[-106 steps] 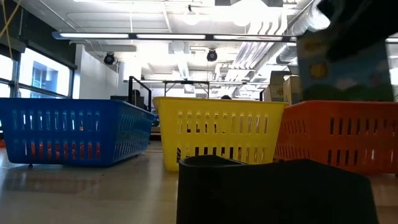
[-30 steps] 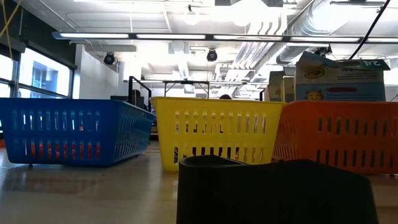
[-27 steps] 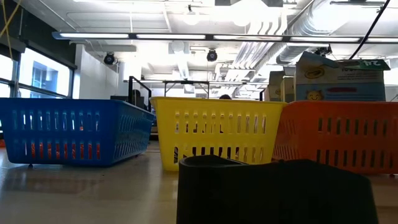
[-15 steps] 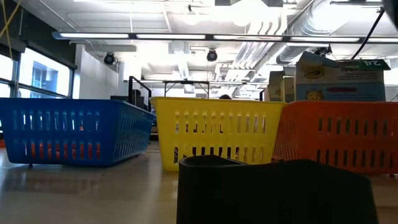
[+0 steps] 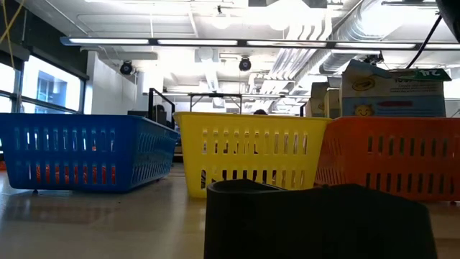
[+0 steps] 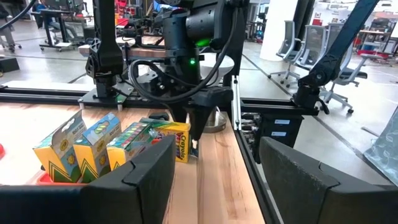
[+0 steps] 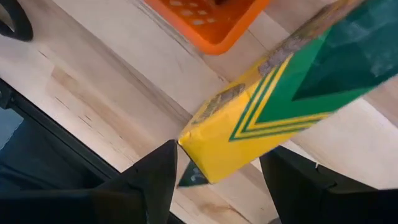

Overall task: Pick & Place Office Desk Supplies
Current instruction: Put the crayon box into the orange basket

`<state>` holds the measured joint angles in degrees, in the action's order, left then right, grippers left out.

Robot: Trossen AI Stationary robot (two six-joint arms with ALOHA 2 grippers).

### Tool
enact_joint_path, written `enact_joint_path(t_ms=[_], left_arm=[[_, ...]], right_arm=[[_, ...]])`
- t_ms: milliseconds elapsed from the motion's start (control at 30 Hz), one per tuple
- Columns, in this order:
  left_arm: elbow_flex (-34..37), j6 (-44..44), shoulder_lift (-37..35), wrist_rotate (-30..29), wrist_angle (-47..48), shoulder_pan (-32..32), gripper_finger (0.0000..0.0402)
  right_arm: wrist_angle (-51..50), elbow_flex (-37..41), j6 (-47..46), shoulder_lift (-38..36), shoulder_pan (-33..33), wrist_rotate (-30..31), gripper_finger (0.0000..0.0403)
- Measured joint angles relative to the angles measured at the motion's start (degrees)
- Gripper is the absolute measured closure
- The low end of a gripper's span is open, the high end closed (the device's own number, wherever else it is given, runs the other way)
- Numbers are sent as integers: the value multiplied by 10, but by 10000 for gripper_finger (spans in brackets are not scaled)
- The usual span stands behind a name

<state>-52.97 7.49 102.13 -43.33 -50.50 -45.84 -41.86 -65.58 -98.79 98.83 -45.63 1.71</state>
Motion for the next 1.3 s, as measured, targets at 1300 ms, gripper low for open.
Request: enact_joint_path(t_ms=[1300], left_arm=[[0, 0, 0, 0, 25, 0, 176]], right_arm=[[-31, 0, 1, 0, 7, 25, 188]])
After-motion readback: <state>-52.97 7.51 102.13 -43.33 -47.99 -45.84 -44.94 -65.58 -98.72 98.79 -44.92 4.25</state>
